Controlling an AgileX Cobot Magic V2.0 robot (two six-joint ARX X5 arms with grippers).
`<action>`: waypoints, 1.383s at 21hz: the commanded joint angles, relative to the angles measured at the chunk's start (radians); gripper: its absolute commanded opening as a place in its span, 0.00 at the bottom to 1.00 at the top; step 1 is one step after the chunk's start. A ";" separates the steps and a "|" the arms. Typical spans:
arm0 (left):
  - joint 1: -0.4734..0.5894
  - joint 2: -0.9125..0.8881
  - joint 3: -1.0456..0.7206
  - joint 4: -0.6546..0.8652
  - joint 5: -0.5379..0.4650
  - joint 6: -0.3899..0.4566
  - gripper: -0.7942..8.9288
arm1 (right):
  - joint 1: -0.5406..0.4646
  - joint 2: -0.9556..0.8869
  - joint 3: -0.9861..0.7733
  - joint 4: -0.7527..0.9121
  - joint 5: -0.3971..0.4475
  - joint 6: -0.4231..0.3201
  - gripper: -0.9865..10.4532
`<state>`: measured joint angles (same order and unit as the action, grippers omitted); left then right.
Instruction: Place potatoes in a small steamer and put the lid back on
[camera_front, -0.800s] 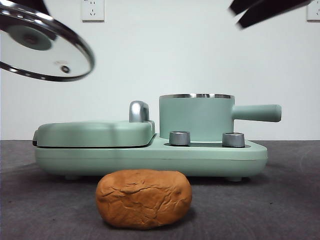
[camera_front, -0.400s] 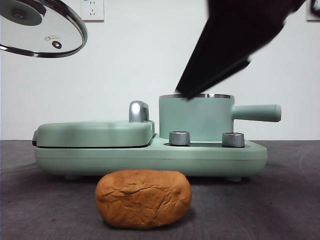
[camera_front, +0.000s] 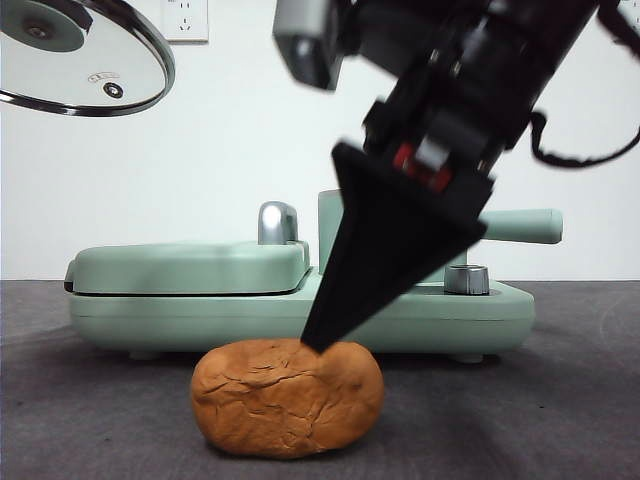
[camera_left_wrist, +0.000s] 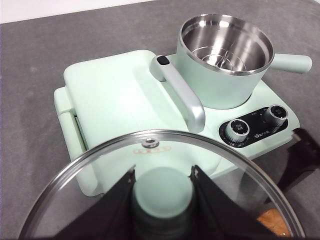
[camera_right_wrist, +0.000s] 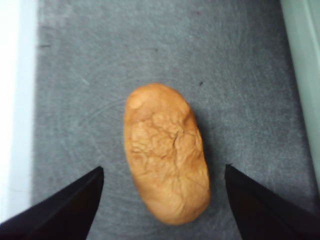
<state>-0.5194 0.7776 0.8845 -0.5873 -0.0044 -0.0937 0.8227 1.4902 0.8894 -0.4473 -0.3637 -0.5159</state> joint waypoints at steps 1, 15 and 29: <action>-0.003 -0.001 0.018 0.028 -0.004 -0.005 0.09 | 0.009 0.046 0.018 0.021 0.001 -0.010 0.42; -0.003 -0.001 0.018 0.034 -0.004 -0.004 0.09 | 0.022 0.085 0.018 -0.015 0.031 0.098 0.25; -0.003 -0.001 0.018 0.047 -0.004 0.002 0.09 | -0.137 -0.238 0.304 -0.363 0.282 0.544 0.25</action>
<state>-0.5194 0.7776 0.8845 -0.5735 -0.0044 -0.0940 0.6758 1.2388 1.1793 -0.8139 -0.0834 -0.0158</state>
